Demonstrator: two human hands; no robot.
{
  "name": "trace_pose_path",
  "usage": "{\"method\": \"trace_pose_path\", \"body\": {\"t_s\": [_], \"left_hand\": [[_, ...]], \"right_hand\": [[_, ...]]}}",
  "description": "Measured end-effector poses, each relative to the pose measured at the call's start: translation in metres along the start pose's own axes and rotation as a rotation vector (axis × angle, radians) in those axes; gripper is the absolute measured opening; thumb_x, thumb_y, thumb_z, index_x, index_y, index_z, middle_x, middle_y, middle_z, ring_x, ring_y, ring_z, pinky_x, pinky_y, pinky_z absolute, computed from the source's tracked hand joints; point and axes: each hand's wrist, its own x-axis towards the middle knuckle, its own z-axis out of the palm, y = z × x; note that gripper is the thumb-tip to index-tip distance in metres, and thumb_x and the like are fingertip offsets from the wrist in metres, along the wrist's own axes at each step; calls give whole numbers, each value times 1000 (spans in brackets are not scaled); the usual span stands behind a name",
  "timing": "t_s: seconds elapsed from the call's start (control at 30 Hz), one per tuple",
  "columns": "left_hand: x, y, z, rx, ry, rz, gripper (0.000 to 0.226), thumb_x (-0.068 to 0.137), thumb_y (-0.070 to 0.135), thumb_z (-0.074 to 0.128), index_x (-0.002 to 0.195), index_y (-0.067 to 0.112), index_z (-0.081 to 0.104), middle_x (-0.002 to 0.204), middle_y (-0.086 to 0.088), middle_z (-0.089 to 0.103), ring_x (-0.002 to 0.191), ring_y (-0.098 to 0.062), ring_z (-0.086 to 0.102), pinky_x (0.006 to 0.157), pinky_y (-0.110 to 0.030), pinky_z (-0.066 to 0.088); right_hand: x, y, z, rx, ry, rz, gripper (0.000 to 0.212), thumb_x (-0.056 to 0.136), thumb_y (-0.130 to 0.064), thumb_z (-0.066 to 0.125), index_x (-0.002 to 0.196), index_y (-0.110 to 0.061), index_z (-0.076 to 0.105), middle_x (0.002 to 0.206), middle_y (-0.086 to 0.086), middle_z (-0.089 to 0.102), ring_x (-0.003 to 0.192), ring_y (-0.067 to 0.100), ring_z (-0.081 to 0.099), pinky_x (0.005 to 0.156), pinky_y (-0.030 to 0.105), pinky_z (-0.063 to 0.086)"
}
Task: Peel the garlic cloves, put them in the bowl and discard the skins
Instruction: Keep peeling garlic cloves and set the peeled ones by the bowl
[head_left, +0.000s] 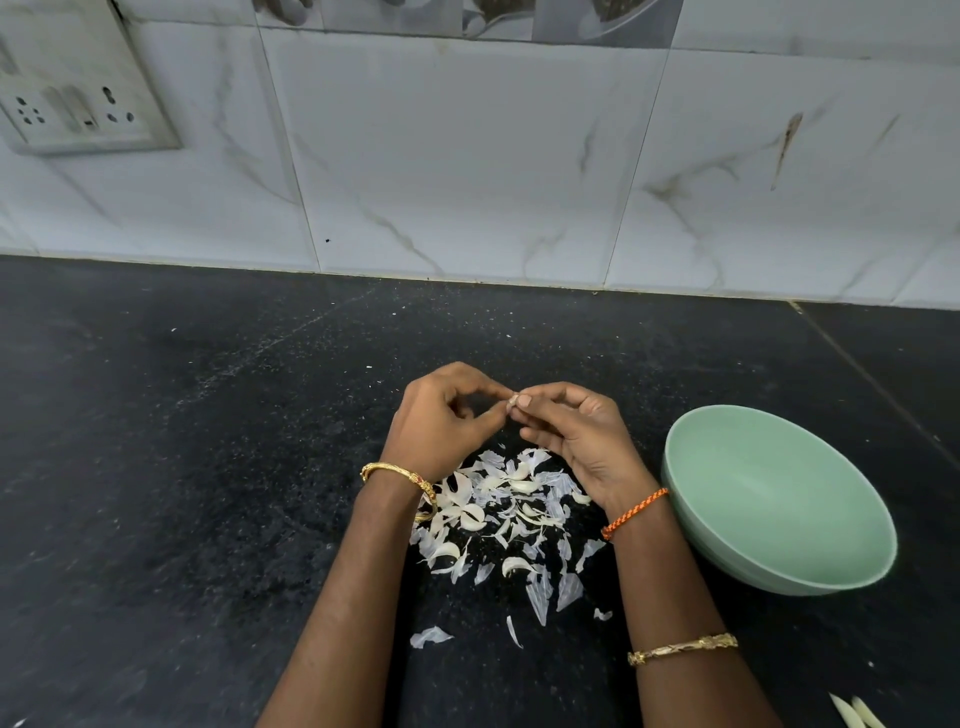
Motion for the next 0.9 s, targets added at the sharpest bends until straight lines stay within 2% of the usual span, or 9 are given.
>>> {"method": "trace_pose_path", "body": {"t_s": [0.1,0.2,0.27,0.33,0.43,0.53,0.6,0.73,0.9], "left_hand": [[0,-2,2,50,-11,-38,9,81,20,74,83,28,74,79,11,68,52,-16,59,55,-36,54],[0,0,3,96,-30,-65,5,82,23,72,82,28,73,71,12,67,52,-18,60,56,-40,55],[-1,3,5,134,-45,-57,4,83,21,71,81,25,72,66,16,62,49,-10,55,52,-34,51],[-3,6,8,210,-29,-58,2,83,23,69,82,25,70,59,21,53,48,-1,47,49,-22,38],[-4,9,11,353,-25,-25,3,84,28,66,85,25,66,65,22,48,55,6,44,51,-14,28],[-4,11,15,399,-50,-37,6,84,28,64,84,22,61,76,14,56,65,-2,50,55,-19,33],[-4,11,16,396,-81,-54,8,84,28,63,83,22,58,82,11,59,65,-4,49,54,-18,33],[-3,11,18,363,-124,-86,8,84,27,61,83,24,54,79,11,58,55,0,45,50,-18,28],[-3,9,18,357,-91,-97,11,88,29,57,86,23,48,81,10,56,66,-9,51,56,-26,33]], "right_hand": [[0,0,1,8,39,-7,3,83,1,68,83,-2,69,79,11,74,72,14,71,60,21,57],[0,1,3,12,60,-9,2,83,-2,69,85,-2,68,78,10,74,70,14,71,60,21,57],[0,1,5,35,70,-12,5,82,0,69,88,0,67,76,10,73,68,14,71,59,20,57],[0,2,6,48,80,-22,7,81,2,69,88,3,67,77,12,72,70,16,72,62,20,57],[0,3,7,35,100,-38,6,80,6,69,85,4,67,74,10,71,71,17,72,66,22,58],[1,3,8,-11,117,-39,5,79,6,69,83,4,68,73,9,71,69,15,71,65,20,57],[0,2,8,-40,108,-36,5,80,6,69,85,4,68,72,8,71,67,13,71,62,18,56],[-2,1,5,-35,54,-25,4,82,3,68,86,2,68,71,5,72,68,14,71,63,21,57],[-2,-1,4,15,-10,3,4,81,3,67,85,0,68,74,3,73,75,16,71,69,24,58]]}}
